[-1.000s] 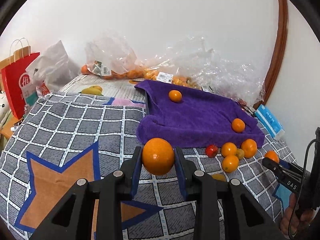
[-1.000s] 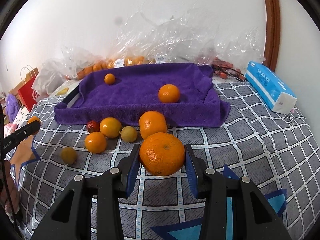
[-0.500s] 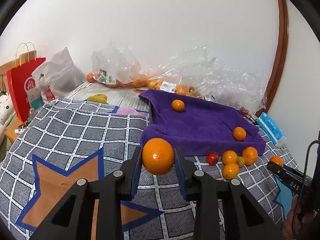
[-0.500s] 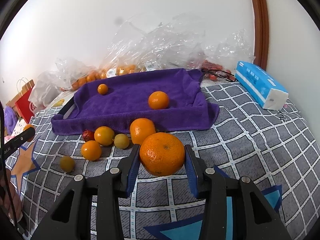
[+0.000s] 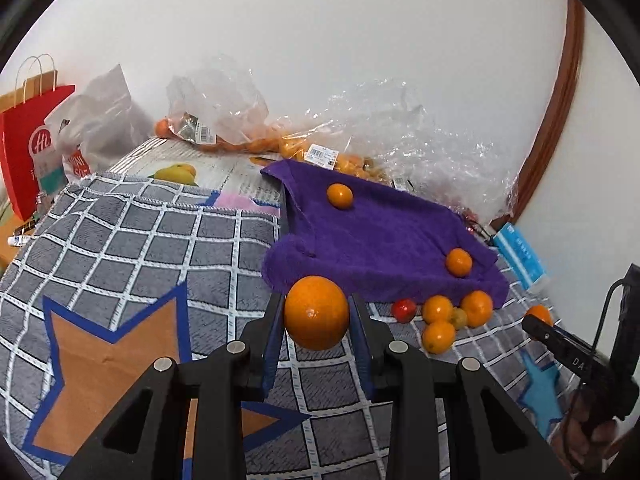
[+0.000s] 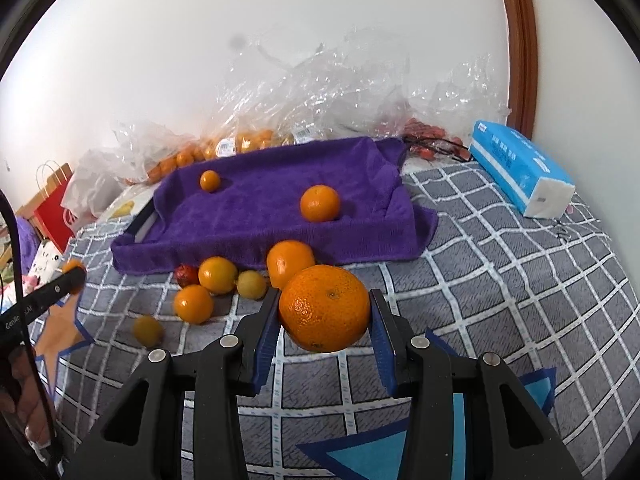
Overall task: Organize fruits
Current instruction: 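Lift the round orange with the left tool while the right tool lifts the mandarin, then carry the orange in the left tool over the purple towel while the right carries the mandarin there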
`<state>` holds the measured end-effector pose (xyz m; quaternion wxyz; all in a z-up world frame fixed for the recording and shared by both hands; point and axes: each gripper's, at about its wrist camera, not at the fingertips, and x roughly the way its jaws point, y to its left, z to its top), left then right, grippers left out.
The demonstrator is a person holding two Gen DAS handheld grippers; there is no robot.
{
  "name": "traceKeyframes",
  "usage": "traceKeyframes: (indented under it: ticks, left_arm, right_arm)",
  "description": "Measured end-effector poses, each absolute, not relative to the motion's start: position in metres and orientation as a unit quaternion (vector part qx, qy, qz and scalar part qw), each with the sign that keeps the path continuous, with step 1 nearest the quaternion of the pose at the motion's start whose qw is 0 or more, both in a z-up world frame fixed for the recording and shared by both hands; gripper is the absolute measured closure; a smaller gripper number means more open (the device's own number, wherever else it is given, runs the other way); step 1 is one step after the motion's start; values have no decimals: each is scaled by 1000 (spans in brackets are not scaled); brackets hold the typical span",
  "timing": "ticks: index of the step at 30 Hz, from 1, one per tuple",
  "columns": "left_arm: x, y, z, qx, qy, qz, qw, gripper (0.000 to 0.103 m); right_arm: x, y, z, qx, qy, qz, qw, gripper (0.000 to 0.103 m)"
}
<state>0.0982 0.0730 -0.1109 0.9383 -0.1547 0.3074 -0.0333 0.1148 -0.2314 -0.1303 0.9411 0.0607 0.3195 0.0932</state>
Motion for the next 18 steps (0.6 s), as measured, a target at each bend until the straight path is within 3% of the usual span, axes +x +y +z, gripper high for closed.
traceKeyframes:
  ticks: [9,18]
  left_arm:
    - [115,70,-58,-139,291,-59,945,73]
    - [168,53,-47,-128,295,-60,945,73]
  right_arm:
    - [133,-225,-96,57,293,116,947,61]
    - [174,-215,-73,63,265,124,954,61]
